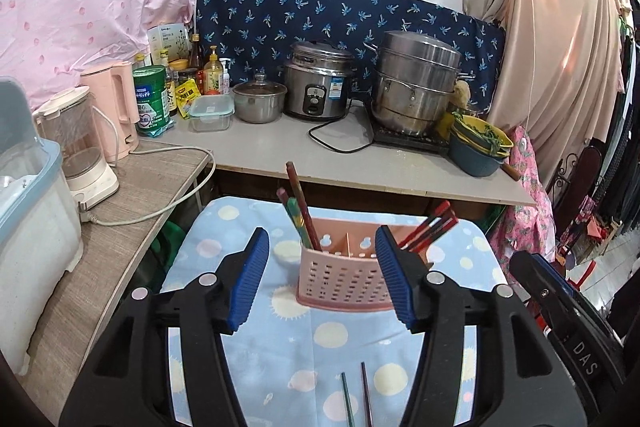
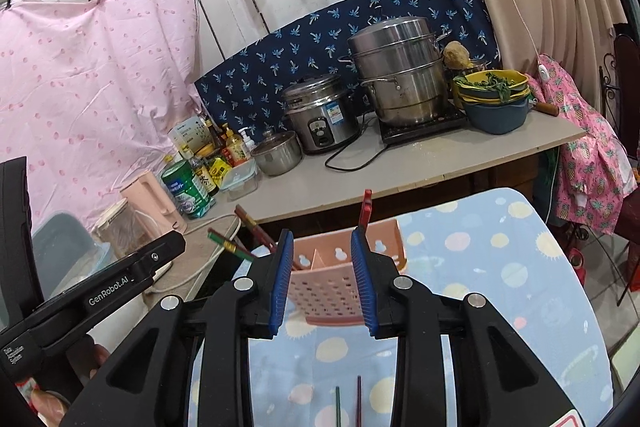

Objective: Organize utensils
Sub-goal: 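Open both grippers to release the chopsticks in the basket, then move both grippers back toward the last green and dark red chopsticks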

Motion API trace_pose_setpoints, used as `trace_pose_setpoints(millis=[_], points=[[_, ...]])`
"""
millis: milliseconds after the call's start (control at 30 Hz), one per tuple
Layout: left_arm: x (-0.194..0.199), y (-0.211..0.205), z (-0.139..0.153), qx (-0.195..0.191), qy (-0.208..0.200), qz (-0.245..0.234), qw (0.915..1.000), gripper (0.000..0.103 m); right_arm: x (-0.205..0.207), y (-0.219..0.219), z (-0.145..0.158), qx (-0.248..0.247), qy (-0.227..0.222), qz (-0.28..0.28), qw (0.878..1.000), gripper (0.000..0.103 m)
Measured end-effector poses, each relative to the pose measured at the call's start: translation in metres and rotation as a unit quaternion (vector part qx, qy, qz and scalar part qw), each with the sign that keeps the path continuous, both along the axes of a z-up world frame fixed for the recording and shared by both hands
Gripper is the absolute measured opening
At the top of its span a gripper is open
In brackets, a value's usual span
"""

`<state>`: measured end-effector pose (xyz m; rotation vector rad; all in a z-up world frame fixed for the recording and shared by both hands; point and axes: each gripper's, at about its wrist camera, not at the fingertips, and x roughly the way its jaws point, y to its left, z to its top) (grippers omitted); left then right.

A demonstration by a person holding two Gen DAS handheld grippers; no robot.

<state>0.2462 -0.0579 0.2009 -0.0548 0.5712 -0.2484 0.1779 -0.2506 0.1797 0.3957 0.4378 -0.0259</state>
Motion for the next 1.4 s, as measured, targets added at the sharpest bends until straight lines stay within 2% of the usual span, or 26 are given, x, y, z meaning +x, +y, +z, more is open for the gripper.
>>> trace_pose_setpoints(millis=[267, 867, 1133, 1400], points=[[-0.043, 0.011, -0.025, 0.001, 0.007, 0.002, 1.0, 0.059, -0.044, 0.013, -0.03, -0.011, 0.039, 0.018, 0.999, 0.03], [-0.121, 0.03, -0.136, 0.028, 0.113, -0.003, 0.9932, 0.059, -0.13, 0.051, -0.135, -0.055, 0.156, 0.056, 0.985, 0.03], [-0.146, 0.041, -0.173, 0.043, 0.14, 0.001, 0.9892, 0.059, -0.151, 0.066, -0.18, -0.054, 0.202, 0.073, 0.975, 0.03], [-0.161, 0.047, -0.197, 0.06, 0.161, 0.003, 0.9851, 0.059, -0.155, 0.079, -0.199, -0.062, 0.219, 0.084, 0.97, 0.03]])
